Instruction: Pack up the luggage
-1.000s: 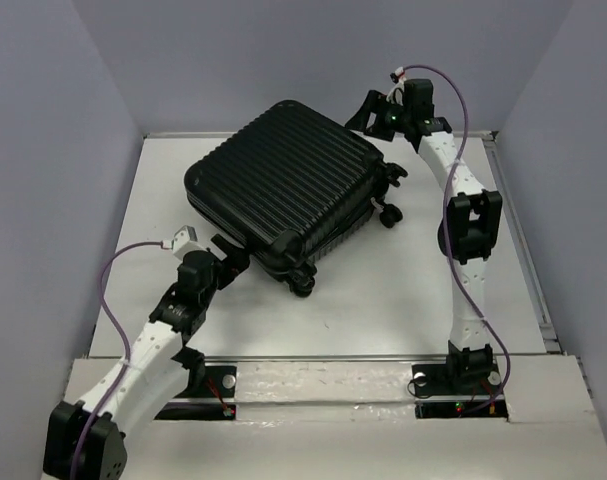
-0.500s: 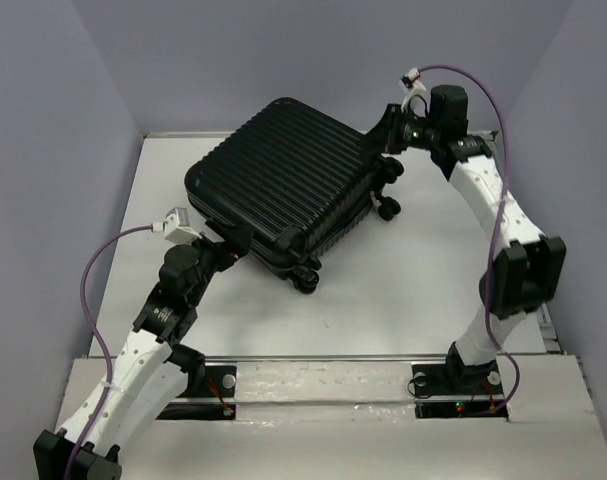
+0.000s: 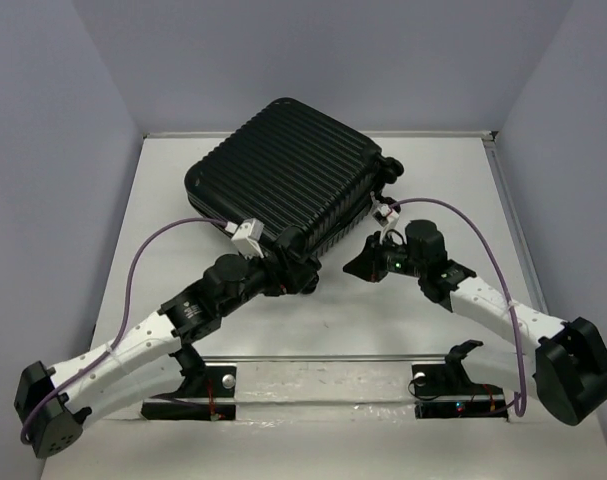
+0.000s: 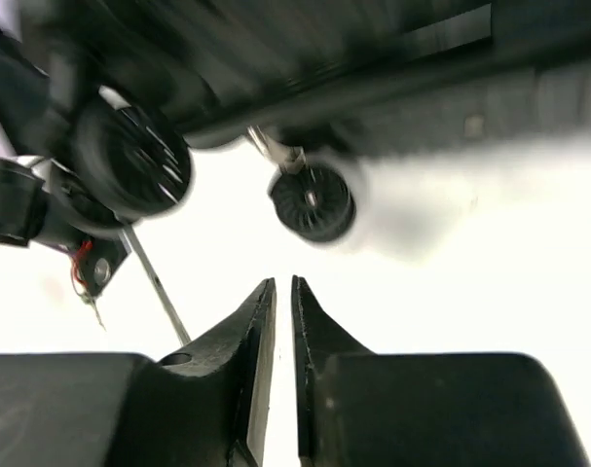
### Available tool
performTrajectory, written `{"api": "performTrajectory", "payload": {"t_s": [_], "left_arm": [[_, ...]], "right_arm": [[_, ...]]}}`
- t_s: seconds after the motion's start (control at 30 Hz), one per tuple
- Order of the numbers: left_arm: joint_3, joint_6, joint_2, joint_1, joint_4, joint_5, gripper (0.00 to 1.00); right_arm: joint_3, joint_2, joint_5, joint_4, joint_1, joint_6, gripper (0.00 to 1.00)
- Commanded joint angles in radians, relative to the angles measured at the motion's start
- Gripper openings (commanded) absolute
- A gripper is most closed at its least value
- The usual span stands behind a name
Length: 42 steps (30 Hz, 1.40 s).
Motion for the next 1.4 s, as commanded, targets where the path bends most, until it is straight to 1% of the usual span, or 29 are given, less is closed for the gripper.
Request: {"api": "performTrajectory", "payload": {"t_s": [0.0,0.07,0.17,0.23,0.3,0.33,0.37,0.4,0.43,0.53,0.6,0.67,0.7,0.73,0.8,0.9,1.0,1.07,1.1,1.27,1.37], "left_arm": [[0.094,0.003,0.093,-0.128,0.065,-0.092,0.99],[0.106,-0.01,0.133,-0.145,0.078,-0.109,0.99],[0.128,-0.022,0.176,-0.151,0.124,-0.127,0.99],[0.142,-0.022,0.22,-0.151,0.158,-0.132,0.97],[0.175,-0.02,0.262,-0.151,0.182,-0.122,0.91],[0.209,-0.013,0.311,-0.154,0.207,-0.106,0.87],[0.209,-0.01,0.337,-0.159,0.207,-0.101,0.84],[0.229,-0.007,0.365,-0.165,0.224,-0.096,0.83],[0.279,-0.001,0.42,-0.182,0.229,-0.09,0.8],[0.399,0.036,0.494,-0.214,0.227,-0.095,0.77],[0.471,0.059,0.543,-0.233,0.212,-0.102,0.76],[0.496,0.065,0.564,-0.233,0.203,-0.11,0.76],[0.505,0.067,0.569,-0.233,0.198,-0.122,0.76],[0.517,0.073,0.573,-0.234,0.197,-0.124,0.76],[0.534,0.081,0.577,-0.234,0.181,-0.125,0.76],[0.536,0.085,0.569,-0.233,0.152,-0.144,0.76],[0.511,0.096,0.537,-0.231,0.102,-0.176,0.77],[0.489,0.09,0.515,-0.231,0.082,-0.196,0.78],[0.458,0.084,0.505,-0.23,0.074,-0.196,0.79],[0.377,0.038,0.442,-0.228,0.062,-0.19,0.82],[0.35,0.027,0.435,-0.228,0.054,-0.19,0.84]], "right_arm": [[-0.058,-0.012,0.023,0.249,0.011,0.036,0.2],[-0.099,0.004,0.027,0.321,0.021,0.039,0.25],[-0.13,0.016,0.053,0.373,0.021,0.042,0.34],[-0.165,0.013,0.072,0.398,0.021,0.047,0.38],[-0.179,0.013,0.087,0.418,0.021,0.038,0.4],[-0.193,0.015,0.095,0.425,0.021,0.013,0.41],[-0.204,0.019,0.099,0.442,0.021,-0.003,0.42],[-0.217,0.024,0.104,0.467,0.021,-0.011,0.43],[-0.228,0.031,0.133,0.523,0.021,-0.019,0.44],[-0.239,0.091,0.119,0.625,0.021,-0.034,0.44],[-0.236,0.123,0.102,0.671,0.021,-0.036,0.45],[-0.225,0.168,0.107,0.718,0.021,-0.048,0.46],[-0.224,0.183,0.121,0.729,0.021,-0.066,0.46],[-0.218,0.208,0.165,0.734,0.021,-0.076,0.48],[-0.21,0.235,0.193,0.74,0.008,-0.102,0.51],[-0.216,0.278,0.205,0.758,-0.021,-0.111,0.51],[-0.263,0.274,0.205,0.829,-0.07,-0.099,0.52],[-0.285,0.275,0.178,0.879,-0.08,-0.079,0.52],[-0.28,0.292,0.138,0.896,-0.09,-0.074,0.53],[-0.216,0.36,0.052,0.901,-0.091,-0.097,0.55],[-0.173,0.395,0.004,0.899,-0.091,-0.102,0.55]]}}
